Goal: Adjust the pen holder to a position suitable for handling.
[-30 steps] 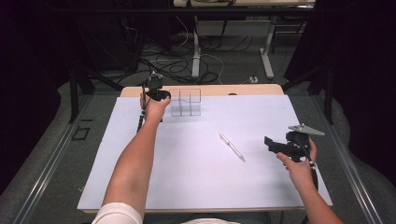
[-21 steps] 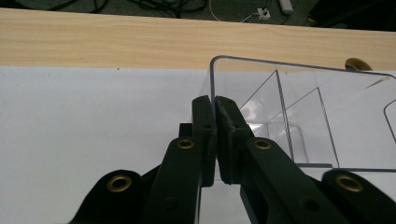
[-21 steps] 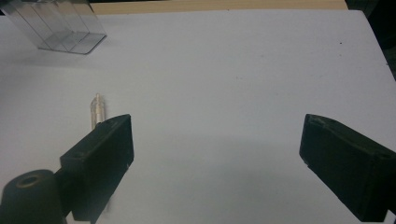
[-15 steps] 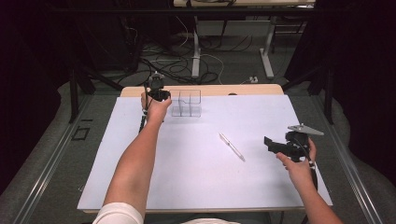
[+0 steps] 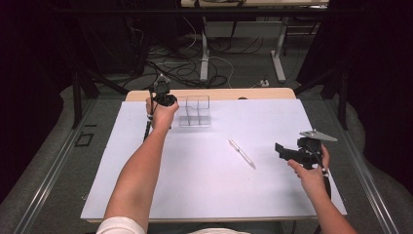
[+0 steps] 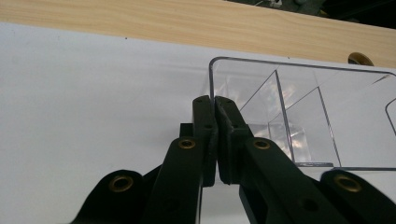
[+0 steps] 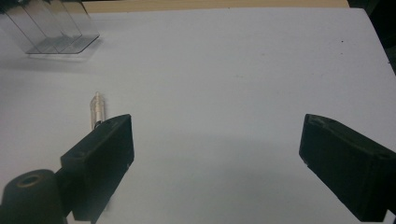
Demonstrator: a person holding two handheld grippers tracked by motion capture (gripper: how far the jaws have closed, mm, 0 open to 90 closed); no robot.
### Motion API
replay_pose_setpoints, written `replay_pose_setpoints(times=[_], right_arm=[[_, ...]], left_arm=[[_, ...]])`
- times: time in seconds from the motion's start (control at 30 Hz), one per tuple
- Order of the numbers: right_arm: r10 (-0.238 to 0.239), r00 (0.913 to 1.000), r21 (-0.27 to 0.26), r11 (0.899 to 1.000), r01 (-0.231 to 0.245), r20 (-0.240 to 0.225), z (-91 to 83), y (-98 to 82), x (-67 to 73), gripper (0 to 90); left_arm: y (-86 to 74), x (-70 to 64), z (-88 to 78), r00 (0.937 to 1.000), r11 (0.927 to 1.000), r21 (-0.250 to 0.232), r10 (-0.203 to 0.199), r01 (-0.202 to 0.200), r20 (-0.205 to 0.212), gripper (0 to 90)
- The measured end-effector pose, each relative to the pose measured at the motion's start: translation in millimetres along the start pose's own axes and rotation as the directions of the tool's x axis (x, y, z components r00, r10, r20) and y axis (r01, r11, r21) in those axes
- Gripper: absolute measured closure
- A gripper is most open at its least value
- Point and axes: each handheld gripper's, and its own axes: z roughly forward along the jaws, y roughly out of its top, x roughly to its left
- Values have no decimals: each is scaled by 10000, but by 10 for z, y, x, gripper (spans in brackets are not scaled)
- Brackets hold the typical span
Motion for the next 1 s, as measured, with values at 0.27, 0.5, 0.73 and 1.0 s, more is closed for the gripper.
replay_pose_setpoints(times=[0.27,0.5,0.73,1.0], right_arm=[[-60,10000,-19,10000,60,-50,-6,6,10,100],[-79,9999,-23,10000,79,-129,-5,2,23,100],[-21,9999,-20,10000,21,-145,-5,-4,52,100],[-57,9998,21,10000,57,-216,-10,-7,67,100]], left_arm=[[-82,-104,-114,10000,10000,0,71,-71,50,885],[-170,-160,-171,9999,9998,141,113,-112,-41,891],[-284,-199,-241,9999,9996,281,57,-60,92,891],[-371,-244,-308,9999,9992,403,-18,13,135,891]])
